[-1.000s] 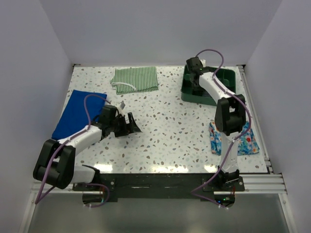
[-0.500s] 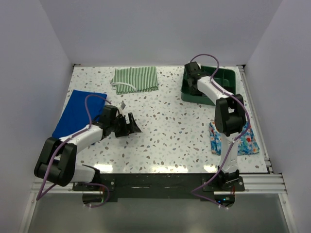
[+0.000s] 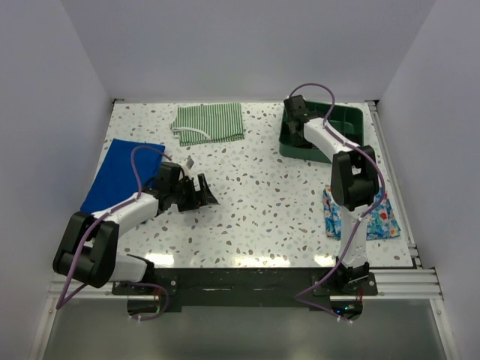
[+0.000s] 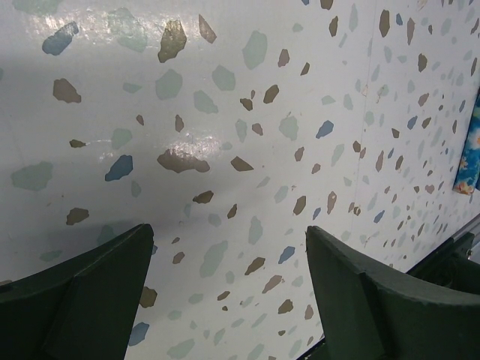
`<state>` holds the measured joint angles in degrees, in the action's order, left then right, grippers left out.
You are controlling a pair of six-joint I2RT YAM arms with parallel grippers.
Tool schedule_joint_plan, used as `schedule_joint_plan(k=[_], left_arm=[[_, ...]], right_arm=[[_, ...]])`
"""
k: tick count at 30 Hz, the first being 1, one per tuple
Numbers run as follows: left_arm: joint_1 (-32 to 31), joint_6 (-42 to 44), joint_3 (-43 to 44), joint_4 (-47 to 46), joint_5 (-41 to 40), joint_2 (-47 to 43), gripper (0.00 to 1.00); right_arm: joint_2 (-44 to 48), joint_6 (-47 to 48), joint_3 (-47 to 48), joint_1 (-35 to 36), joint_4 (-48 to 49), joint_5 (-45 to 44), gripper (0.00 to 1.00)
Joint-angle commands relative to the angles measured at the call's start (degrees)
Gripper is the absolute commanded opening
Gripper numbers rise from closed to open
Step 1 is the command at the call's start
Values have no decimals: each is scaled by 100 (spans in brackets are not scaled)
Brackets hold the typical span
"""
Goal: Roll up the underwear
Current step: Place the underwear in the storage box.
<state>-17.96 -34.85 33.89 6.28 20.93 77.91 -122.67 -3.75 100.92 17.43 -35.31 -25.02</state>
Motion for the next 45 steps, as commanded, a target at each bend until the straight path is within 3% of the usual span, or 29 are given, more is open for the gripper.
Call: schedule_joint_plan(k=[1, 8, 30, 35, 37, 38, 40, 41, 45], left_arm=[[20, 49, -40, -189, 105, -39, 87], [29, 57, -58, -198, 104, -39, 87], [29, 57, -84, -180, 104, -48, 87], [29, 49, -93, -154, 78, -109, 87], [29, 40, -93, -145, 87, -100, 87], [29, 48, -93, -145, 78, -100, 87], [29, 40, -84, -145, 87, -100, 87], [29, 40, -84, -154, 87, -100, 87], [29, 40, -75, -154, 87, -100, 87]], right_arm=[[-152, -537, 103, -20, -196, 497, 0], [-90, -935, -169, -205, 77, 866, 0], [-125, -671, -337, -372, -169, 1869, 2], [14, -732, -345, -389, 15, 1693, 13], [59, -715, -293, -381, 42, 1640, 24], [120, -724, -258, -381, 42, 1614, 34], [191, -706, -223, -381, 103, 1570, 39], [217, -706, -205, -381, 129, 1552, 47], [340, -645, -143, -389, 191, 1508, 51]])
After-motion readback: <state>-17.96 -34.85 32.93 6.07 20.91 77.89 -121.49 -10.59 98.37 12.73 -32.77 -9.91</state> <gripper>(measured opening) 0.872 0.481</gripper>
